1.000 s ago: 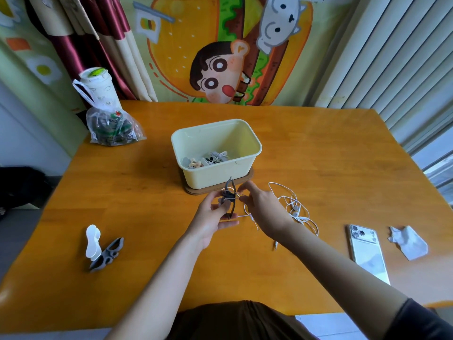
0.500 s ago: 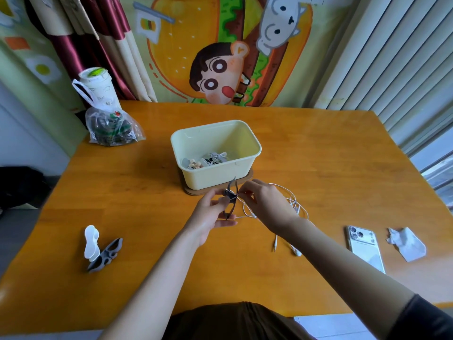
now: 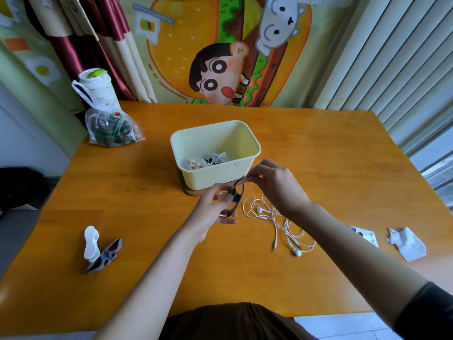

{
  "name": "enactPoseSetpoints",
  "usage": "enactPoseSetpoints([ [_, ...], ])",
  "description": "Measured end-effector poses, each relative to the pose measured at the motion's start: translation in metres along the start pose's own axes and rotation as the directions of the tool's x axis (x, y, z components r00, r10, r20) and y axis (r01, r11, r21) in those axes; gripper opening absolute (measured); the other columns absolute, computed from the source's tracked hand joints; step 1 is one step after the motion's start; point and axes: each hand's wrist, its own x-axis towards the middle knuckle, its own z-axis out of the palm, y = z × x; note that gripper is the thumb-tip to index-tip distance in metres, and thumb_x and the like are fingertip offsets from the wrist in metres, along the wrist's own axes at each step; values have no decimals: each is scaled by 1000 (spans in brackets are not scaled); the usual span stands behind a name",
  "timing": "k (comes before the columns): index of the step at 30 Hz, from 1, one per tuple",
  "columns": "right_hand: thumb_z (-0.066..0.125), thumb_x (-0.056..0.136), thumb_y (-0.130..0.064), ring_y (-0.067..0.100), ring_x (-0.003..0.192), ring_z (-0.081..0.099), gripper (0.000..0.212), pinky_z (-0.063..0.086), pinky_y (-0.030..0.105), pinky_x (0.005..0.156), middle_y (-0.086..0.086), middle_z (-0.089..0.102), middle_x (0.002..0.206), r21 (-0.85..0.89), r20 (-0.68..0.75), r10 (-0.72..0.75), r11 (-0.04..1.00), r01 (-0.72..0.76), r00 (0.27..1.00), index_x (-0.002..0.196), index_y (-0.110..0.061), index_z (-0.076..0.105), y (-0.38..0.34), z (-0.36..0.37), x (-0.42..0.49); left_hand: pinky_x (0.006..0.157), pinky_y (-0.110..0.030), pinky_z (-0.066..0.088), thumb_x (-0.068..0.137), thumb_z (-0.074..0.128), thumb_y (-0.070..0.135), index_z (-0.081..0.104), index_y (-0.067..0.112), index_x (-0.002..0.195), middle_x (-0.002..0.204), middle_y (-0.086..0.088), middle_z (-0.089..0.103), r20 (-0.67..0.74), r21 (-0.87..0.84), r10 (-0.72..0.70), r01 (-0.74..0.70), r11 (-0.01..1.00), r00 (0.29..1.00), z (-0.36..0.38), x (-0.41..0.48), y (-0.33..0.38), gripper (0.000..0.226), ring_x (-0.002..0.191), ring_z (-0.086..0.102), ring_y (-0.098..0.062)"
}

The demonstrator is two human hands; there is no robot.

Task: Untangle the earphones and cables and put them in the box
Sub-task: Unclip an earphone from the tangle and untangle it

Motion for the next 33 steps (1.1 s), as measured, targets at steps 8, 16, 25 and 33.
enactPoseSetpoints([
  [8,55,91,-15,26,77,61,11,52,42,56,6,61,97,-70,2,-79,994,79,997,93,-9,64,-2,3,-2,60,-34,57,97,51,13,59,15,104,106,-9,57,-25,-39,11,-12,999,1000,-1,1,4,10,68,64,-26],
  [16,59,86,-13,24,69,59,6,44,29,42,5,58,85,-177,189,-234,947,267,954,87,-14,64,-11,5,-5,57,-28,57,96,51,14,59,6,99,84,-11,55,-39,-479,-84,55,876,996,10,0,10,12,62,62,-24],
  [25,54,88,-20,29,61,59,14,49,39,48,5,61,83,8,44,-57,998,57,997,87,-9,63,-32,34,-26,66,-35,56,98,51,21,56,16,117,99,-9,65,-213,-381,-13,-71,922,977,8,6,8,21,82,61,-25],
  [33,57,92,-15,6,54,49,8,37,16,52,-3,60,69,292,48,231,927,-235,972,84,-14,58,-35,39,-34,67,-35,54,100,45,28,53,21,125,103,-9,66,-110,-426,43,-86,901,993,7,3,10,27,81,69,-17],
])
